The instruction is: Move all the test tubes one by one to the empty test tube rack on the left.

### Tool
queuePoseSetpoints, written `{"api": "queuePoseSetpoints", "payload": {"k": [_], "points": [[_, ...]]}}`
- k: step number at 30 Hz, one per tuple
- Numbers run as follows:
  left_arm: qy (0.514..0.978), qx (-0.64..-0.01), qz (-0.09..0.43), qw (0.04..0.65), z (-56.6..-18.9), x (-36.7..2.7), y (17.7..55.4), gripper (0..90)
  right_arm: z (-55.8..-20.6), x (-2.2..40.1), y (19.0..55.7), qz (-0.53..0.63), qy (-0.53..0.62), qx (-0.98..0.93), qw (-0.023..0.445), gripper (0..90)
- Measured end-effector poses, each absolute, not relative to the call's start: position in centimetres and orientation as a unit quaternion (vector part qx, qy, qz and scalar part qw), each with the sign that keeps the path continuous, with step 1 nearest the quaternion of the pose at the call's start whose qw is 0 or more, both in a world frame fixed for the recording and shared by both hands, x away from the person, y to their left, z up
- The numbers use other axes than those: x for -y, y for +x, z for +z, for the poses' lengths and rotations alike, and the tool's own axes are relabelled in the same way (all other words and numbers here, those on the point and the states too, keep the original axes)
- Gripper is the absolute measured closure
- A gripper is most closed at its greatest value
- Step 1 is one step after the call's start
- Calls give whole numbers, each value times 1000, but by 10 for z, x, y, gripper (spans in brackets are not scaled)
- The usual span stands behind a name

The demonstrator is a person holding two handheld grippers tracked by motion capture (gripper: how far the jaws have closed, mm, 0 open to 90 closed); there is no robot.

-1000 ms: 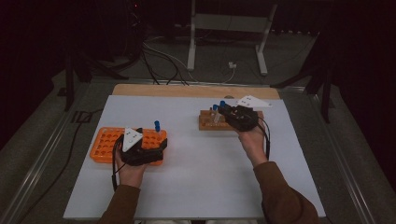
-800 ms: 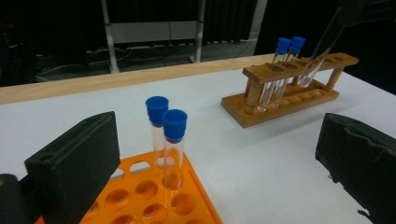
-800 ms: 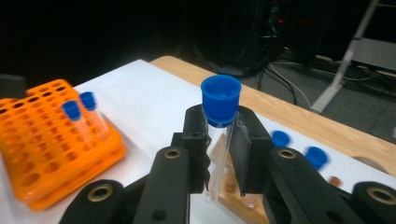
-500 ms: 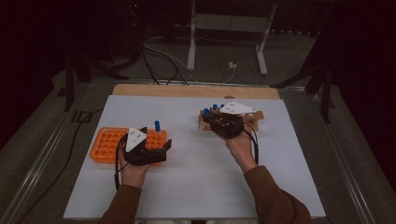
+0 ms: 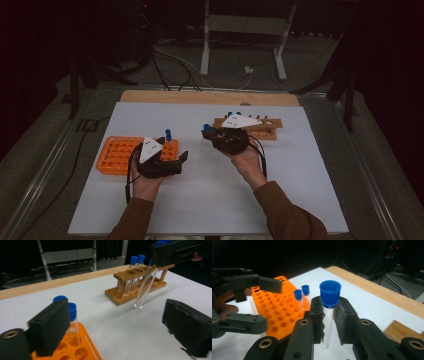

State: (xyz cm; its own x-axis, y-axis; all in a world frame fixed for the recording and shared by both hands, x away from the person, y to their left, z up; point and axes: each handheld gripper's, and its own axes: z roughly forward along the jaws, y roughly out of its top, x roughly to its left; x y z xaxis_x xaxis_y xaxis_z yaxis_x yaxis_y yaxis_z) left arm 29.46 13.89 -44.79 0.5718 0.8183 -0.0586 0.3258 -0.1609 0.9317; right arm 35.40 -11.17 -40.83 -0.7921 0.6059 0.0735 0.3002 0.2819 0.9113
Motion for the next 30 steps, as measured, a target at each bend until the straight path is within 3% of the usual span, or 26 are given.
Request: {"api": "queuePoseSetpoints", "payload": {"k": [6, 11, 21, 30], "points": [[734, -379, 234, 512, -450, -133, 294, 182, -409, 100, 349, 526, 273, -795, 129, 771], [739, -362, 238, 516, -450, -131, 292, 405, -409, 90, 344, 527, 261, -801, 116, 771], [753, -343, 232, 511, -451, -129, 291, 671, -409, 72, 335, 526, 232, -812, 100, 771], [752, -333, 235, 518, -450, -129, 290, 740, -410, 67, 333, 526, 231, -813, 90, 771]]}}
